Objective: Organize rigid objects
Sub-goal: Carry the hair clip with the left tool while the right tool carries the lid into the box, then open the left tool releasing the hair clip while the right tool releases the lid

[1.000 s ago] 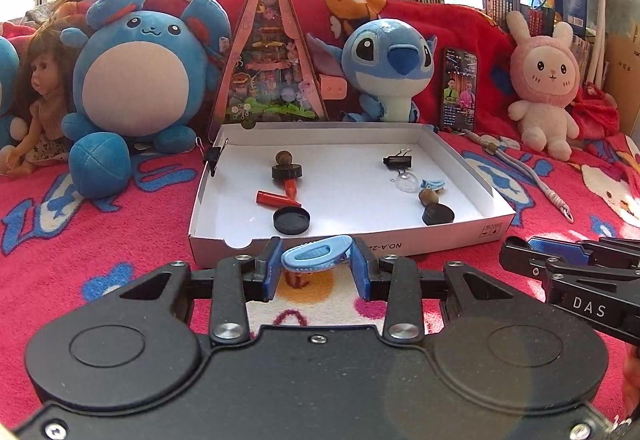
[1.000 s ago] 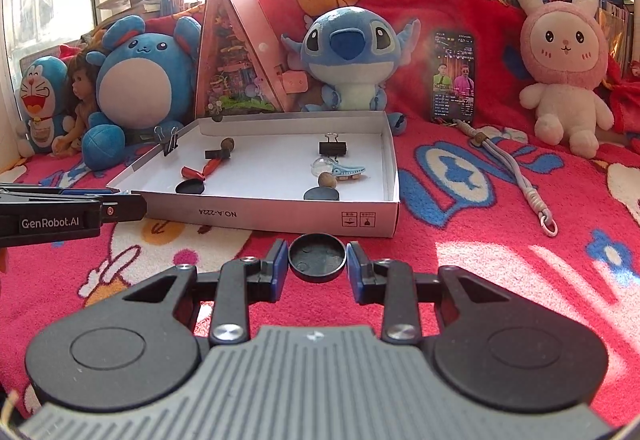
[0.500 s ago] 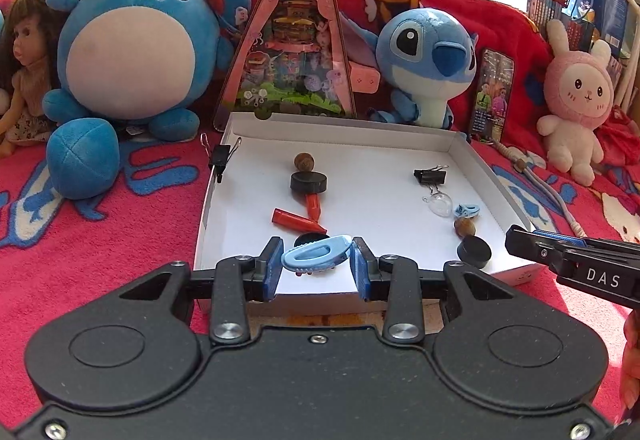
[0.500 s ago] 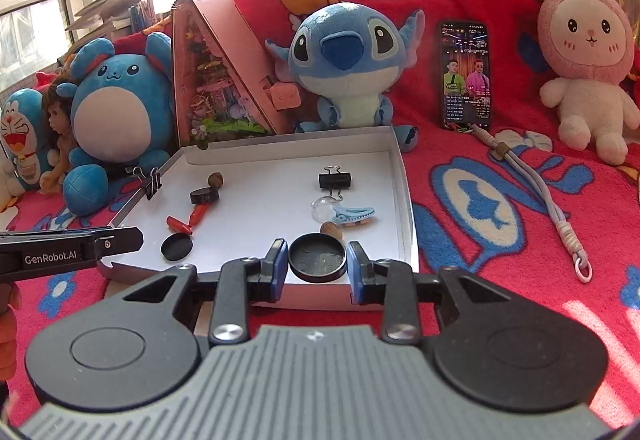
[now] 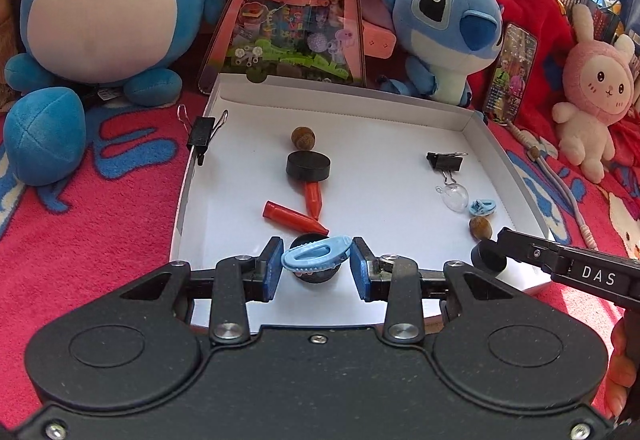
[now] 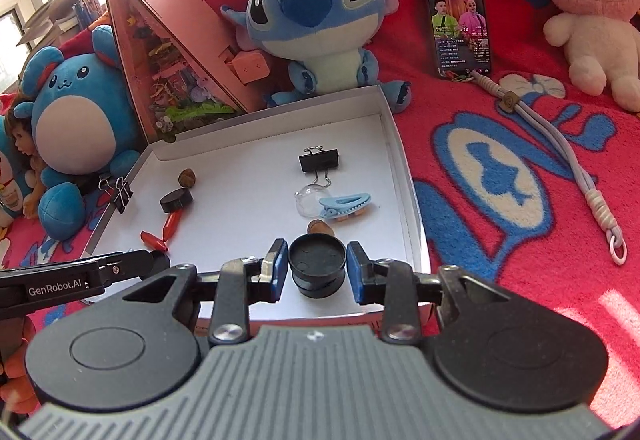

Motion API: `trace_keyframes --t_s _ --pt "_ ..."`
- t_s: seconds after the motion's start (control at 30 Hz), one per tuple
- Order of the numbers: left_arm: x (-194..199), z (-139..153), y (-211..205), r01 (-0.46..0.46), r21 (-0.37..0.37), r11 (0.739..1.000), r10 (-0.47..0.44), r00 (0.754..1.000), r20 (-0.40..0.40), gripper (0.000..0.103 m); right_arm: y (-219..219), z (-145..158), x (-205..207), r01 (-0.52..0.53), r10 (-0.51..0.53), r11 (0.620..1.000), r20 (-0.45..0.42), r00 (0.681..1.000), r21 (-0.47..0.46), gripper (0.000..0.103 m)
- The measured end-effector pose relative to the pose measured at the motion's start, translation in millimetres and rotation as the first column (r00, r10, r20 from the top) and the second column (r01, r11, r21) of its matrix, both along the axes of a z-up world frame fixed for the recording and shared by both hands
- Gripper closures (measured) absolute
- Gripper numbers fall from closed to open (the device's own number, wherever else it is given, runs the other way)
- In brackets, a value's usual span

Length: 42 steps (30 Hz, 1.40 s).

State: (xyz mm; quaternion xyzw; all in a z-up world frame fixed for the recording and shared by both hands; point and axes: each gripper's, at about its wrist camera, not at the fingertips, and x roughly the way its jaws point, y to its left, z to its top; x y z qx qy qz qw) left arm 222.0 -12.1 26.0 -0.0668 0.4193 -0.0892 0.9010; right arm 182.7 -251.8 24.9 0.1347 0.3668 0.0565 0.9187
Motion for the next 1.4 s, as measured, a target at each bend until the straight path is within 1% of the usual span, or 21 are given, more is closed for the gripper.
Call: trace_keyframes --t_s 0.43,0.87,1.07,1.13,1.17,1.2,1.23,1.3,1.4 --pt "3 -8 -6 -0.001 0.027 1.0 0.001 1.0 -0.002 0.069 6 -6 6 -0.008 0.008 1.0 -0.019 1.0 -0.013 0.065" --pt "1 -9 -13 0.006 0.077 0.997 -0.009 0.999 0.039 0.068 9 -11 11 -0.005 0.005 0.999 -0.026 1.0 -0.034 0.065" --pt "0 -10 -14 0.007 0.086 0.996 -0.011 0.999 0.049 0.068 8 -14 13 -0.001 0.001 1.0 -0.034 0.999 -0.021 0.065" --pt "-2 -9 -15 0.006 0.092 0.996 -0.011 0.998 0.055 0.067 9 -14 12 0.001 -0.001 1.0 -0.028 1.0 -0.015 0.063" --pt "-2 -9 -15 0.006 0.096 0.995 -0.011 0.998 0.056 0.065 9 -14 12 0.002 -0.002 1.0 -0.025 1.0 -0.013 0.063" --pt "-3 -9 -16 0.005 0.099 0.995 -0.011 0.998 0.057 0.061 9 -13 11 0.002 -0.002 1.0 -0.023 1.0 -0.014 0.061" --pt "-4 -9 -16 0.006 0.101 0.995 -0.012 0.998 0.059 0.06 9 -12 10 0.002 -0.003 1.0 -0.018 1.0 -0.015 0.054" --pt "-5 -9 -17 0.008 0.103 0.995 -0.014 0.998 0.062 0.056 10 -11 8 0.001 -0.001 1.0 -0.005 1.0 -0.023 0.046" --pt "-8 -9 -17 0.004 0.107 0.994 -0.012 0.997 0.071 0.051 13 -9 5 -0.005 0.005 0.999 0.009 1.0 -0.043 0.045"
